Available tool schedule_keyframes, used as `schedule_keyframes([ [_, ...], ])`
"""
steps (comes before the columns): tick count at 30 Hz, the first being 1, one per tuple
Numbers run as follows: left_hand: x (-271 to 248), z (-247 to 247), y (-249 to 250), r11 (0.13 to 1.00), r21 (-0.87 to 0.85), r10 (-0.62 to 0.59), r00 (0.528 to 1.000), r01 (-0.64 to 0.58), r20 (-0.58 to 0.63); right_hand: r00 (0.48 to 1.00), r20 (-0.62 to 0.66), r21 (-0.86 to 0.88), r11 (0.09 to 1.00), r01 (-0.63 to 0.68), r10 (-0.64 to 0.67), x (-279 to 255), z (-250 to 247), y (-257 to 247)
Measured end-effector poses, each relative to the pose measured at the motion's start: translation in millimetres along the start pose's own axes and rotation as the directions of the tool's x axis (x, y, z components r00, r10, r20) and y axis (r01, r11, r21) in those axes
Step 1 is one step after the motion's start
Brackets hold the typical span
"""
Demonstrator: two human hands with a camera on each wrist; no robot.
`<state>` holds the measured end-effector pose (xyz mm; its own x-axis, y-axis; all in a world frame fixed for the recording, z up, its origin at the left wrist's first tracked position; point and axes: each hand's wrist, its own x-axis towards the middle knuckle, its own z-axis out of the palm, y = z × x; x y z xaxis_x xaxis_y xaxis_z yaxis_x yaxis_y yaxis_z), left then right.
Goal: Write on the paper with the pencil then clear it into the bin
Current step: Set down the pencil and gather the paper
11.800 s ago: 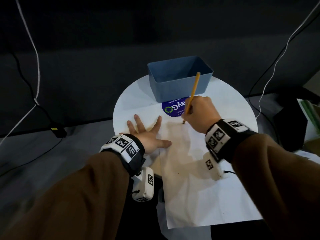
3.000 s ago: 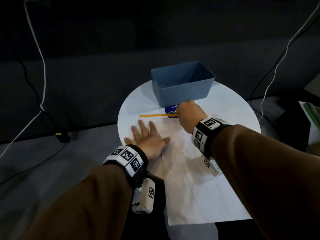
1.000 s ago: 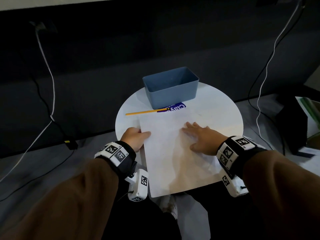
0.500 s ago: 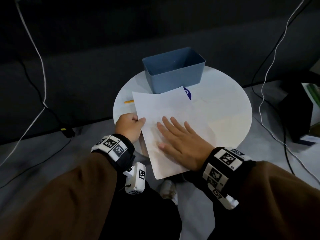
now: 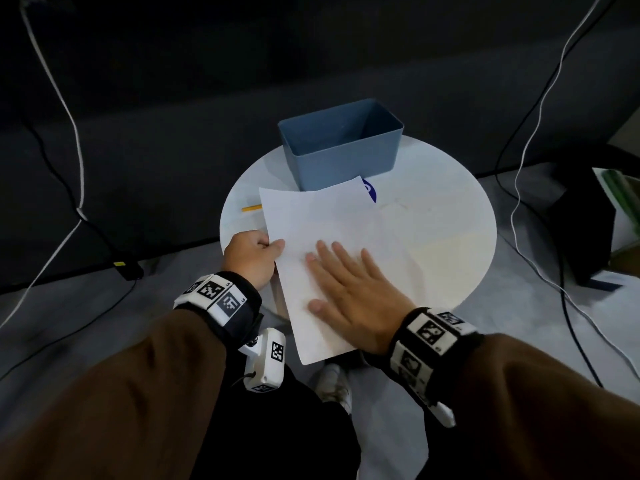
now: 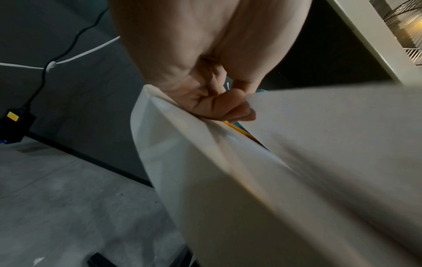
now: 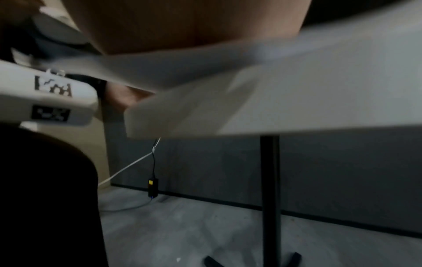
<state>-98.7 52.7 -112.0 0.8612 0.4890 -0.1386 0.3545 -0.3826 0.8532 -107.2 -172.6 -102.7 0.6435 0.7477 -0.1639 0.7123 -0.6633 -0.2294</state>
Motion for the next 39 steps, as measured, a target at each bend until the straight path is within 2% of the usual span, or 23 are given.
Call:
schedule_keyframes([
  [2, 1, 1, 0, 1.0, 0.013, 0.007, 1.0, -0.007, -0.006, 1.0, -0.006, -0.065, 0.998, -0.002, 0.002, 3, 7, 7],
  [5, 2, 1, 1, 0.999, 0.038, 0.014, 1.0, -0.014, -0.015, 0.994, -0.009, -0.12, 0.986, -0.112, 0.111, -2, 5, 37],
  [9, 3, 3, 1, 0.998, 0.053, 0.018, 1.0, -0.017, -0.021, 0.959, -0.032, -0.043, 0.958, -0.282, 0.281, -8, -13, 66],
  [11, 4, 4, 1, 0.998, 0.059, 0.019, 1.0, -0.017, -0.023, 0.967, -0.03, -0.011, 0.967, -0.254, 0.254, -5, -16, 52],
  [14, 6, 4, 1, 0.997, 0.071, 0.013, 1.0, -0.011, -0.021, 0.998, -0.027, 0.004, 0.999, -0.05, 0.05, 2, -7, 7],
  [16, 7, 3, 1, 0.997, 0.076, 0.008, 1.0, -0.007, -0.018, 1.0, -0.012, -0.01, 1.0, 0.022, -0.022, 3, 4, -8],
  [18, 8, 2, 1, 0.996, 0.09, 0.006, 1.0, -0.006, -0.007, 1.0, 0.0, -0.065, 0.998, -0.018, 0.018, 2, 7, 5],
  [21, 8, 1, 1, 0.996, 0.088, 0.003, 1.0, -0.003, 0.008, 0.987, -0.02, -0.127, 0.978, -0.164, 0.162, -5, 0, 51],
  [23, 8, 2, 1, 0.997, 0.08, -0.006, 1.0, 0.005, 0.014, 0.963, -0.021, -0.107, 0.957, -0.269, 0.268, -12, -13, 82],
  [25, 7, 2, 2, 0.997, 0.078, -0.013, 1.0, 0.012, 0.008, 0.947, -0.032, -0.058, 0.945, -0.322, 0.321, -16, -25, 94],
  [27, 8, 3, 3, 0.997, 0.073, -0.013, 1.0, 0.013, 0.001, 0.955, -0.054, -0.027, 0.956, -0.294, 0.292, -13, -29, 83],
  [32, 9, 5, 3, 0.996, 0.089, -0.006, 1.0, 0.006, 0.002, 0.998, -0.05, 0.004, 1.0, -0.027, 0.027, 1, -5, 7],
  [34, 9, 4, 3, 0.995, 0.099, -0.003, 1.0, 0.002, 0.003, 0.999, -0.031, -0.021, 0.999, 0.025, -0.026, 4, 5, 2],
  [36, 10, 3, 3, 0.995, 0.102, 0.002, 1.0, -0.003, 0.012, 1.0, -0.011, -0.07, 0.997, -0.029, 0.028, 2, 5, 20],
  [39, 8, 3, 3, 0.996, 0.093, -0.002, 1.0, 0.0, 0.02, 0.979, -0.033, -0.124, 0.971, -0.205, 0.202, -8, -6, 66],
])
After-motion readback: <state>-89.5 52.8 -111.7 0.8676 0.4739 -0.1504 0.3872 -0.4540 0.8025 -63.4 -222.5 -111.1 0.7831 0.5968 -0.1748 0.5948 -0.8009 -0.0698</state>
